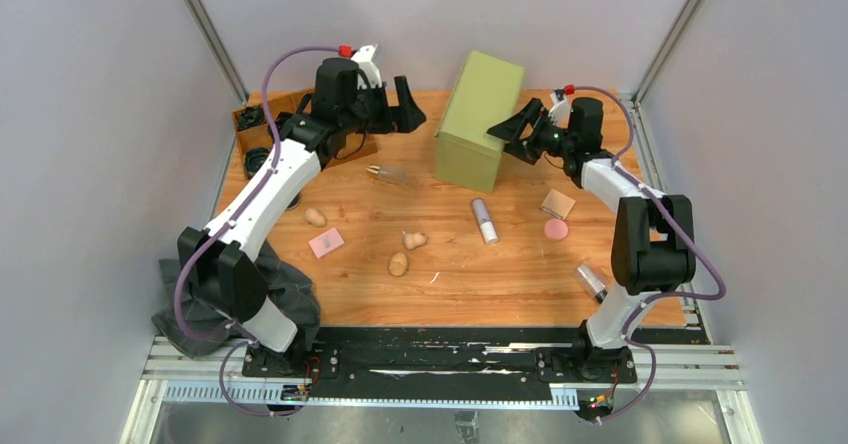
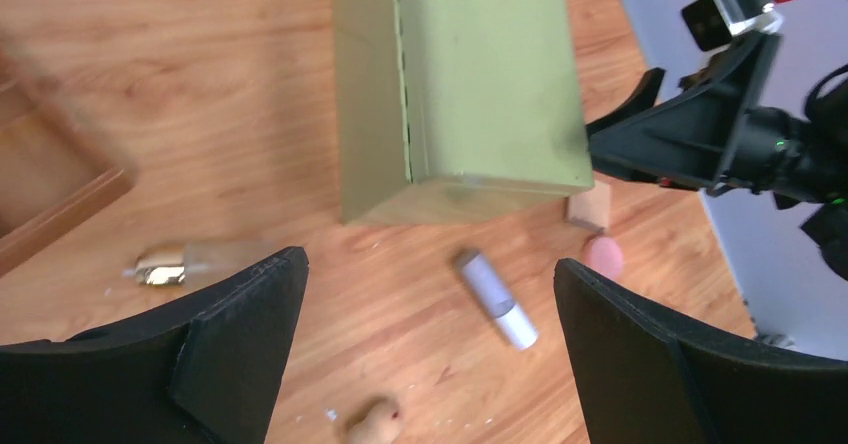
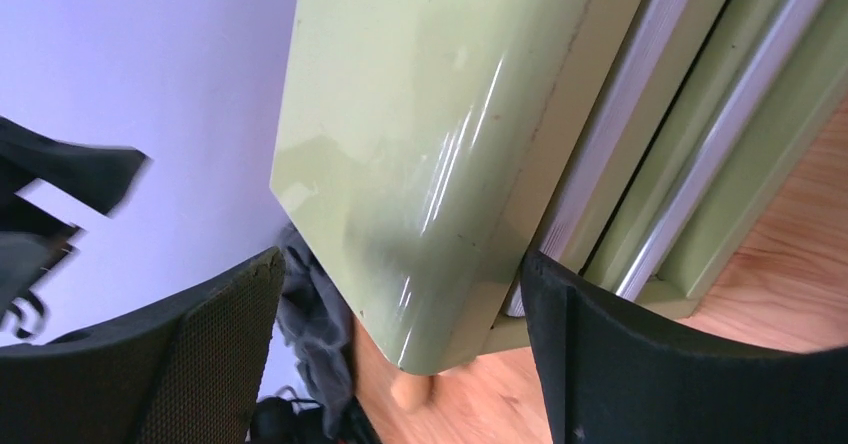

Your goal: Organize the makeup

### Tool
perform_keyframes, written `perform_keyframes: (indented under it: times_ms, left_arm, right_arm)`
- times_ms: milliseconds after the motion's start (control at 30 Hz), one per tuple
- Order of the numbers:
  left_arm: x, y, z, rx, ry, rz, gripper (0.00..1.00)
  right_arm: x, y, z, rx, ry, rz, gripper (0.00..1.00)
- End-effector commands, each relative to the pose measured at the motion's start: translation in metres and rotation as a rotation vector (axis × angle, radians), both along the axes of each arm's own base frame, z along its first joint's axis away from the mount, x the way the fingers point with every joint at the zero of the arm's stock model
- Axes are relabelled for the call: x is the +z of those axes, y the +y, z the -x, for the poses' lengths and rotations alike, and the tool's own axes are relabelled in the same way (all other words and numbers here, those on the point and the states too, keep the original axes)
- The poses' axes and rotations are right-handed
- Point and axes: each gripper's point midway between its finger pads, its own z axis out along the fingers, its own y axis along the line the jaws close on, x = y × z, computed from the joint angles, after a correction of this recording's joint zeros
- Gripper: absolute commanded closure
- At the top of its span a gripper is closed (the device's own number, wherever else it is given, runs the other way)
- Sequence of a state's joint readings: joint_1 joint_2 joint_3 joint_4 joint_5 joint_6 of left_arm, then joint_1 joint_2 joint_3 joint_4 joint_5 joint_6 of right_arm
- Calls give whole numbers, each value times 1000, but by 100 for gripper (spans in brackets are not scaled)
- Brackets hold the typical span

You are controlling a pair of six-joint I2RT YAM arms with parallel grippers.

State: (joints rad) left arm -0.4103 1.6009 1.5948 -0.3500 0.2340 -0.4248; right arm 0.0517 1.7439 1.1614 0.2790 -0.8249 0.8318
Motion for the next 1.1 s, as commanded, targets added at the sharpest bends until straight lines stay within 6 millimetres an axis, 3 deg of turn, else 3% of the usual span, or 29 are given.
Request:
perform_keyframes:
  times_ms: [0,100,233,300,500,667,833,867,1067]
  left_arm:
    - [0,34,19,57,-18,-65,2]
    - [-3,41,22,112,-65,-13,2]
    - [-35,28,26,63,47,14,2]
    - [-44,25,28,44,76,6,2]
    - [-60,21,10,69,120,-6,2]
    - [-72,20,-12,141,174,37,2]
    - [-61,4,-24,81,158,206,2]
    - [-60,1,-25,68,162,224,2]
    - [-74,-5,-29,38,188,243,2]
  right_arm:
    - [42,70,19,96,-43,-158,14]
    - [58,93,0,85,-88,-231,14]
    - [59,96,-21,113,-77,-277,18]
    - [44,79,-18,78,-60,-238,18]
    - [3,-8,-10,-226,2,-46,18]
    - [-4,-38,-25,-340,18,-17,21]
    - [22,-55,-71,-342,-73,125,19]
    - [36,-57,-84,-336,-112,112,18]
    - [30,-77,-148,-352,-128,85,15]
